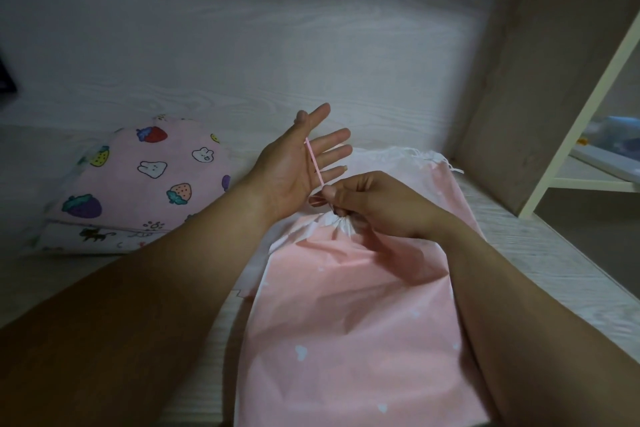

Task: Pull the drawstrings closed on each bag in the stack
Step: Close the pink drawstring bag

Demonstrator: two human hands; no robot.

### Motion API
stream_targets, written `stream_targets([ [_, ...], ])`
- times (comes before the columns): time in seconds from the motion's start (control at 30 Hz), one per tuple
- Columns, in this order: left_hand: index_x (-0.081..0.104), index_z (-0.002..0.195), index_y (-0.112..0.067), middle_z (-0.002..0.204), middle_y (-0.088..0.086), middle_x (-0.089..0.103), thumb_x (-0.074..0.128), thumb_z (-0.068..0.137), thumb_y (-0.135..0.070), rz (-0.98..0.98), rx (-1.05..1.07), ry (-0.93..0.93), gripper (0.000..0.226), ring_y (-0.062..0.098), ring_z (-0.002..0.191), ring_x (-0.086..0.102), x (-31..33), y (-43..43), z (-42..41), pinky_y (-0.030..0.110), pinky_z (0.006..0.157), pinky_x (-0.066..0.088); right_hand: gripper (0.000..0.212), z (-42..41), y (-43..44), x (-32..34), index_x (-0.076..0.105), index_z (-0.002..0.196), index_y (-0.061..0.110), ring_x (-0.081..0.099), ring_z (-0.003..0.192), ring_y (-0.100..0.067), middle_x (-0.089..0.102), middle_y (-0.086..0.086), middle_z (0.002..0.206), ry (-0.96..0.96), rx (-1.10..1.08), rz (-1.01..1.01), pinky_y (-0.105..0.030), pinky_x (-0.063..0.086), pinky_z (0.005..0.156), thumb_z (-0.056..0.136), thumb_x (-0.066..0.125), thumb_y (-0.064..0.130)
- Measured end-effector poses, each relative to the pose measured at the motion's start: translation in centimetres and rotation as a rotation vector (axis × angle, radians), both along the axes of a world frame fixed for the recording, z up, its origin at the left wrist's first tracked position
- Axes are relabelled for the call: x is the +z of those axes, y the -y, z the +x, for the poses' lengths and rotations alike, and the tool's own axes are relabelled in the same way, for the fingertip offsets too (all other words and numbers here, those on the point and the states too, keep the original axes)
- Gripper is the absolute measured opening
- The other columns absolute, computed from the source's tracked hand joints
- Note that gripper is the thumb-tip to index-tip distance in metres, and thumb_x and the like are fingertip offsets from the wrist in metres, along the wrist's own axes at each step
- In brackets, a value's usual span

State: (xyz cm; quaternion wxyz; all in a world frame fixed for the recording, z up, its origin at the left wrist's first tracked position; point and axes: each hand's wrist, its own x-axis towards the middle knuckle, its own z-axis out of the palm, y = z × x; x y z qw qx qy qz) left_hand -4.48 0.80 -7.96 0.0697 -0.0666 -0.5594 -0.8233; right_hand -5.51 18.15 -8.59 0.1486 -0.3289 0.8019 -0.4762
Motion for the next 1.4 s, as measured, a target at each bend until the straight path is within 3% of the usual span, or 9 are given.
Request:
stream_targets([
  [0.13,0.042,0.151,-0.041,0.135,0.006,0.069,0.031,0.104,-0.063,-0.115,0.0,-0.007,0.053,0.024,0.117,0.07,0.0,-0.1,0.1,0.046,0.101,0.054,0.043,-0.3,0.1,-0.1,0.071,0.108,-0.011,0.038,0.059,-0.015,0.056,-0.003,0.071,0.003,-0.02,0.004,-0.019,0.034,0.057,0.102,0.063,0.031],
  [0.27,0.035,0.154,-0.031,0.118,0.009,0.073,0.041,0.1,-0.067,-0.548,0.04,0.0,0.065,0.016,0.093,0.075,-0.5,-1.2,0.9,0.031,0.083,0.057,0.037,-0.9,-0.3,-0.3,0.065,0.073,0.001,0.038,0.052,-0.011,0.057,-0.002,0.065,0.066,-0.098,-0.114,-0.018,0.033,0.051,0.103,0.063,0.022],
  [0.37,0.038,0.149,-0.029,0.119,0.005,0.068,0.042,0.09,-0.074,-0.877,0.128,-0.006,0.074,0.02,0.104,0.071,-1.4,-1.5,0.9,0.041,0.101,0.052,0.031,-1.1,-0.7,-0.4,0.067,0.079,-0.001,0.04,0.052,-0.01,0.06,-0.004,0.068,0.067,-0.148,-0.149,-0.017,0.035,0.051,0.105,0.059,0.015],
  [0.53,0.051,0.123,-0.023,0.109,0.0,0.068,0.052,0.097,-0.057,-1.033,0.231,0.062,0.043,0.02,0.093,0.068,-1.0,-1.2,1.1,0.035,0.079,0.051,0.019,-1.6,-1.0,-0.4,0.068,0.099,-0.01,0.045,0.048,-0.012,0.064,-0.009,0.071,0.147,-0.27,-0.265,-0.018,0.039,0.046,0.103,0.06,0.007],
  [0.67,0.059,0.101,-0.012,0.082,0.001,0.061,0.06,0.101,-0.034,-1.02,0.254,0.028,0.022,0.017,0.068,0.053,-0.9,-0.9,1.1,0.029,0.057,0.036,0.01,-1.7,-1.2,-0.4,0.067,0.102,-0.007,0.049,0.06,-0.019,0.07,-0.008,0.074,0.181,-0.311,-0.298,-0.019,0.043,0.05,0.1,0.061,0.001],
  [0.8,0.062,0.071,-0.011,0.072,0.006,0.051,0.066,0.093,-0.022,-0.778,0.117,0.129,0.025,0.02,0.07,0.045,-0.5,-0.7,1.4,0.03,0.064,0.033,0.019,-1.7,-1.4,-0.4,0.067,0.103,-0.016,0.053,0.073,-0.023,0.071,-0.006,0.079,0.152,-0.295,-0.262,-0.02,0.044,0.058,0.1,0.061,0.003],
  [1.03,0.076,0.099,0.002,0.096,0.022,0.066,0.073,0.084,-0.02,-0.4,-0.096,0.323,0.027,0.029,0.088,0.06,-1.0,0.4,1.4,0.041,0.082,0.045,0.012,-1.4,-1.3,-0.2,0.067,0.088,-0.002,0.061,0.071,-0.013,0.071,-0.004,0.077,0.098,-0.242,-0.264,-0.02,0.046,0.066,0.099,0.062,0.002],
  [1.23,0.075,0.075,-0.013,0.068,0.0,0.069,0.073,0.09,-0.013,-0.552,-0.078,0.177,0.015,0.008,0.065,0.064,-1.0,0.3,1.0,0.019,0.063,0.049,0.02,-0.9,-1.3,0.1,0.064,0.079,0.002,0.053,0.074,-0.025,0.069,-0.009,0.077,0.119,-0.234,-0.317,-0.021,0.045,0.058,0.098,0.061,-0.003],
  [1.4,0.077,0.082,-0.011,0.089,0.01,0.075,0.078,0.087,-0.014,-0.607,-0.061,0.138,0.005,0.011,0.085,0.068,-1.2,0.7,1.2,0.025,0.084,0.051,0.024,-0.9,-1.1,0.1,0.061,0.074,0.006,0.053,0.076,-0.025,0.068,-0.015,0.085,0.11,-0.239,-0.306,-0.027,0.045,0.063,0.096,0.063,-0.004],
])
